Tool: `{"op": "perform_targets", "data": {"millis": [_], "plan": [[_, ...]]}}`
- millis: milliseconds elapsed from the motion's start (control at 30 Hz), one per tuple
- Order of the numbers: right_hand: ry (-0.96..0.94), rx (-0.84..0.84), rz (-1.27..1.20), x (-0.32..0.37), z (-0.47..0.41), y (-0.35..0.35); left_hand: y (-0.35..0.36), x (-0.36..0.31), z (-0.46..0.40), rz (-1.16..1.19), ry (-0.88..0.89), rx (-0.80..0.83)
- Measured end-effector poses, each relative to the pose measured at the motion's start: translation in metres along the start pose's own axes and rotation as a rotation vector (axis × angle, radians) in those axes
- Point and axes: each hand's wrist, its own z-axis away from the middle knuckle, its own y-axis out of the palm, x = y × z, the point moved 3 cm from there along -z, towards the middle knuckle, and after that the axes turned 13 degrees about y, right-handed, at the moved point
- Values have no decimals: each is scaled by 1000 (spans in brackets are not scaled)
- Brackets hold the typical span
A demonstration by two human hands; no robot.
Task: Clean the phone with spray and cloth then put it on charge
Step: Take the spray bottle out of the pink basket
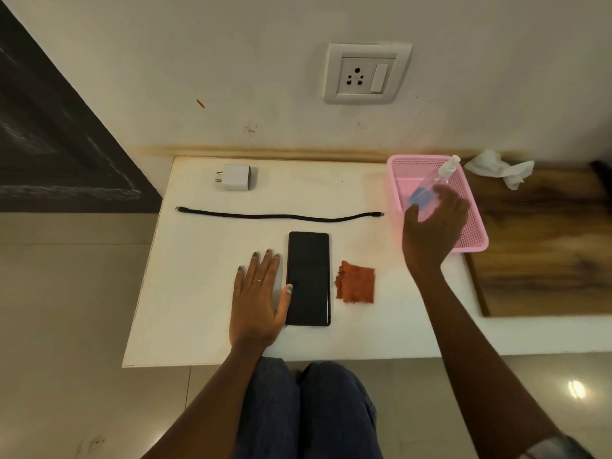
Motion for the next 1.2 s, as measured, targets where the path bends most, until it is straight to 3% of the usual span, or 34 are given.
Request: {"op": "perform_targets", "data": {"millis": [100,333,667,833,1033,1200], "plan": [[6,-7,62,7,-35,6,0,0,0,-1,-1,3],[-90,276,93,-5,-58,27,-1,0,0,-3,1,-17],[-83,106,-63,-11,-52,24,1,1,1,-10,0,-14],[-214,12,-203,6,-31,16,1,2,1,-15,-5,-8],[-367,31,-257,12,12,10,-1,0,0,-9,-1,-11],[-389,83,-219,6,30,12,-2,-1,0,-7,-2,-11]]}}
